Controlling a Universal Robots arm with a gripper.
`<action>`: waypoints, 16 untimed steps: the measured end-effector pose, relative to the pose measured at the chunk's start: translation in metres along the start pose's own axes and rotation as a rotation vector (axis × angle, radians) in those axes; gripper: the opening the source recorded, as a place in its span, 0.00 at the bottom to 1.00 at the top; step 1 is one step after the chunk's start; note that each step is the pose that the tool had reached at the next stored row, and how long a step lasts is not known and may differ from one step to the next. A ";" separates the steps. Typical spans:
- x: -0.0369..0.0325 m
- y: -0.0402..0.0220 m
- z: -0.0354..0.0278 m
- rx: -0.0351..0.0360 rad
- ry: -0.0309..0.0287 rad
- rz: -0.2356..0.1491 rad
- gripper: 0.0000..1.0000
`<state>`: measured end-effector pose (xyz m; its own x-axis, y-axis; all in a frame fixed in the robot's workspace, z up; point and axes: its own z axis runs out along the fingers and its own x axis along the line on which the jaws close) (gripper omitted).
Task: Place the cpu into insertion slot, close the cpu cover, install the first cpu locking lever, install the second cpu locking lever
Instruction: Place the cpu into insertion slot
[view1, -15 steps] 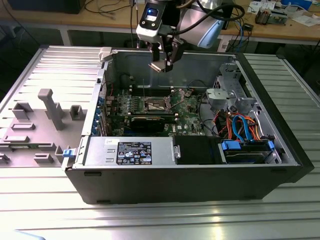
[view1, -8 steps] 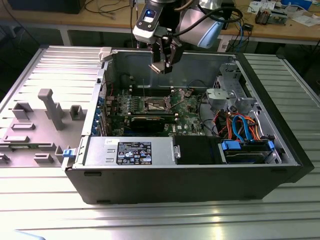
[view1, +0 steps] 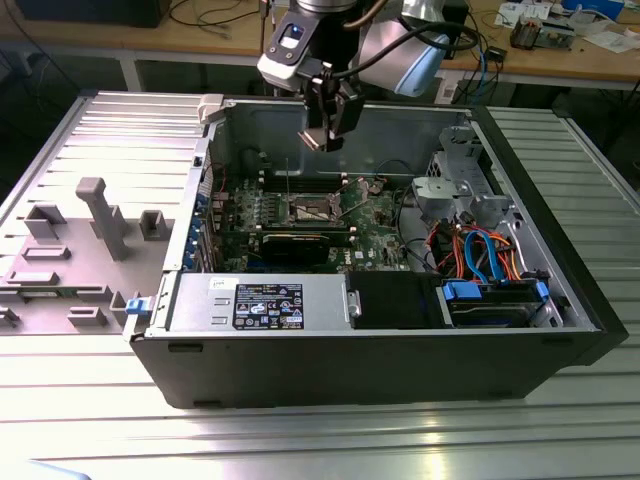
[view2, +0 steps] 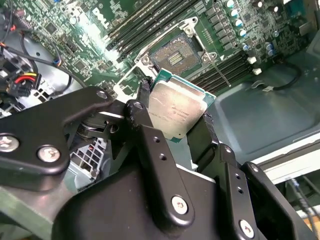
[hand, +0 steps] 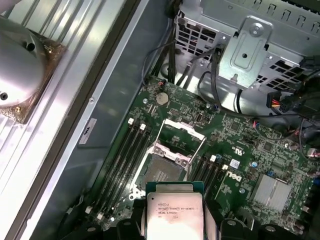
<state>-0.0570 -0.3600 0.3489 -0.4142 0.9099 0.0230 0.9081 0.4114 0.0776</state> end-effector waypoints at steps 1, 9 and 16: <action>0.0000 0.0000 0.0001 0.0002 -0.0005 0.010 0.55; 0.0000 0.0000 0.0002 0.0004 -0.0013 0.024 0.55; 0.0000 0.0000 0.0002 0.0003 -0.0017 0.028 0.55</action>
<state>-0.0570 -0.3600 0.3486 -0.3885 0.9212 0.0235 0.9194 0.3858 0.0767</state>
